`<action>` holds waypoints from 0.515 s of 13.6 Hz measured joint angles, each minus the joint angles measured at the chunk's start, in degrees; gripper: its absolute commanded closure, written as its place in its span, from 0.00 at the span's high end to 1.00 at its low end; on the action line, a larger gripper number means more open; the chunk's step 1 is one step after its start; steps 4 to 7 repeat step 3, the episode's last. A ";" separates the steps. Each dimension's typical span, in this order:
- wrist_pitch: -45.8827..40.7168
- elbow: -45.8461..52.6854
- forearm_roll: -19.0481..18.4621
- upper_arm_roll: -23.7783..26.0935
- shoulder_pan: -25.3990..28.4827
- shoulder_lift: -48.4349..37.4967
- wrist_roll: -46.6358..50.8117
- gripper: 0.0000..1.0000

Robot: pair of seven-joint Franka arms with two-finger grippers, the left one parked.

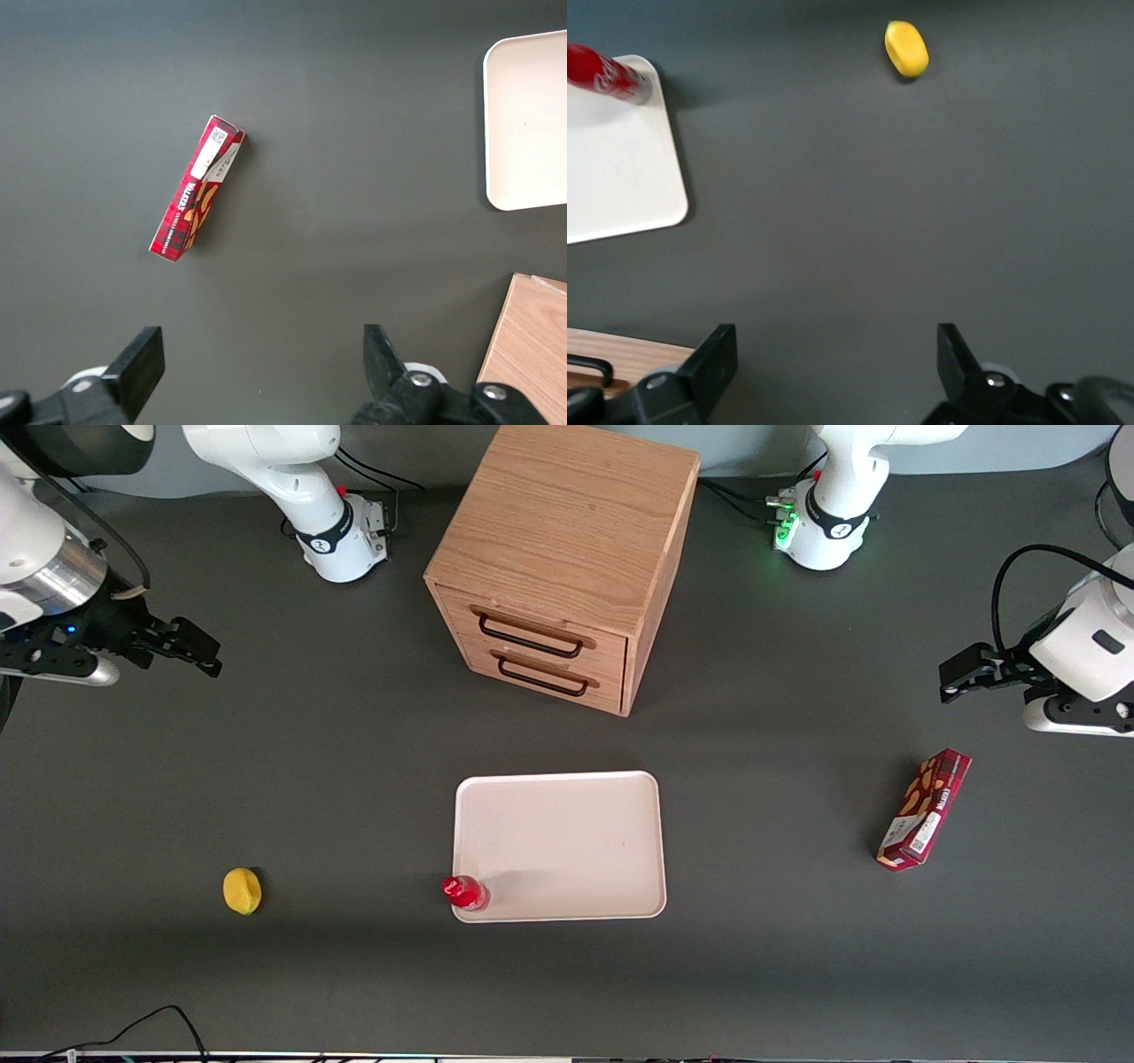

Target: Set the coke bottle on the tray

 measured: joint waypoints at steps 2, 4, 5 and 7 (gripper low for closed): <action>0.69 -2.66 0.01 0.40 0.04 -2.08 0.01 1.00; -0.55 -1.81 0.20 0.51 0.04 -2.05 0.03 1.00; -0.55 -1.81 0.20 0.51 0.04 -2.05 0.03 1.00; -0.55 -1.81 0.20 0.51 0.04 -2.05 0.03 1.00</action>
